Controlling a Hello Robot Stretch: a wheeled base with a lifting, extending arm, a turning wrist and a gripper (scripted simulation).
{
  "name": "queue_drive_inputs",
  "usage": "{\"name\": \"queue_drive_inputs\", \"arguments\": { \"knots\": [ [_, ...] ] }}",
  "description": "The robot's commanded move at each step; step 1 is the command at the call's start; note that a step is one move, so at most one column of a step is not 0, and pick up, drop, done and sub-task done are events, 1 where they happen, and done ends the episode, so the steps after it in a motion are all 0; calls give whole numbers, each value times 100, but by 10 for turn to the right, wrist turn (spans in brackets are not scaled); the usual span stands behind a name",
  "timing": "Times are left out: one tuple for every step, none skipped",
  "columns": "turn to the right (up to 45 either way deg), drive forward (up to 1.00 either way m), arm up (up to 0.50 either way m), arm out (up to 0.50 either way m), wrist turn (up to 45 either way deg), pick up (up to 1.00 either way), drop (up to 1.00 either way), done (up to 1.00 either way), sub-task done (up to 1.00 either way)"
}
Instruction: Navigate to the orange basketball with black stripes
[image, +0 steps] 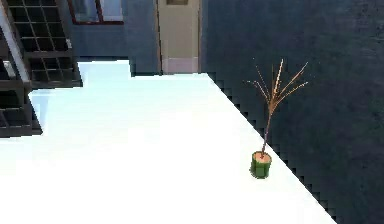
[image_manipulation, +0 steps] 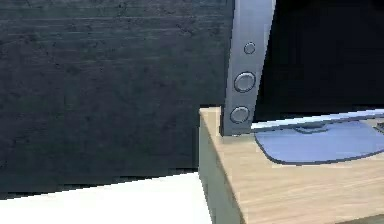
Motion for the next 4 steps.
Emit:
{"name": "queue_drive_inputs", "arguments": {
  "knots": [
    [0,100,0,0,0,0,0,0,0],
    [0,100,0,0,0,0,0,0,0],
    [0,100,0,0,0,0,0,0,0],
    [0,100,0,0,0,0,0,0,0]
  ]
}}
